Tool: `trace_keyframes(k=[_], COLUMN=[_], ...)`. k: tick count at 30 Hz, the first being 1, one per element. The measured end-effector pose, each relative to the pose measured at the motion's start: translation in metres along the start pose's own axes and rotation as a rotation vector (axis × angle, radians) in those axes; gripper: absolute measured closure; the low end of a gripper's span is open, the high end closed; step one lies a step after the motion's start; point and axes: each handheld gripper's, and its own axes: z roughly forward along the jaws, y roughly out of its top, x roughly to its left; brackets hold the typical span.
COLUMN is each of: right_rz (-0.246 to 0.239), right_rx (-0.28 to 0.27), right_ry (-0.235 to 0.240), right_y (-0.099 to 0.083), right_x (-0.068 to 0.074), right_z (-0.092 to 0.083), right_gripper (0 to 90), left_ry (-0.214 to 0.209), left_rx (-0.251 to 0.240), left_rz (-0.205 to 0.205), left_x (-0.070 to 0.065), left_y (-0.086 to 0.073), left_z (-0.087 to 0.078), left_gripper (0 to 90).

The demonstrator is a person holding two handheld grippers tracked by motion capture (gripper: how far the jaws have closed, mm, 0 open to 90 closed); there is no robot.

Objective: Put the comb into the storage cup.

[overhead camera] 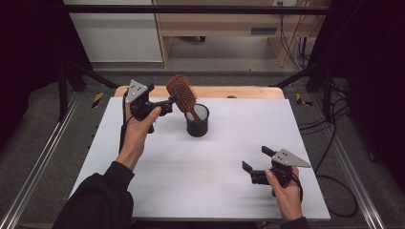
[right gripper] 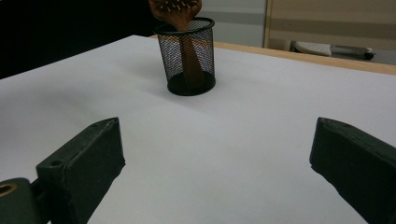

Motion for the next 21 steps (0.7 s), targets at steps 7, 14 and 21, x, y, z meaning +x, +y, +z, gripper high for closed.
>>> trace_keyframes(k=[7,14,21], right_rz=[0.001,0.003,0.002], right_rx=[0.003,0.001,0.003], right_ry=[-0.001,-0.001,-0.001], right_y=[0.0,0.0,0.0], right_x=[0.0,0.0,0.0], right_z=[0.0,0.0,0.0], right_gripper=[3.3,3.3,3.2], left_ry=[-0.013,-0.016,-0.013], left_rx=[-0.005,-0.012,-0.017], left_rz=[0.003,0.006,0.011], left_x=[-0.002,-0.003,0.0], left_y=[0.001,0.004,0.015], left_z=[-0.006,-0.011,-0.017], left_gripper=[1.5,1.6,1.6])
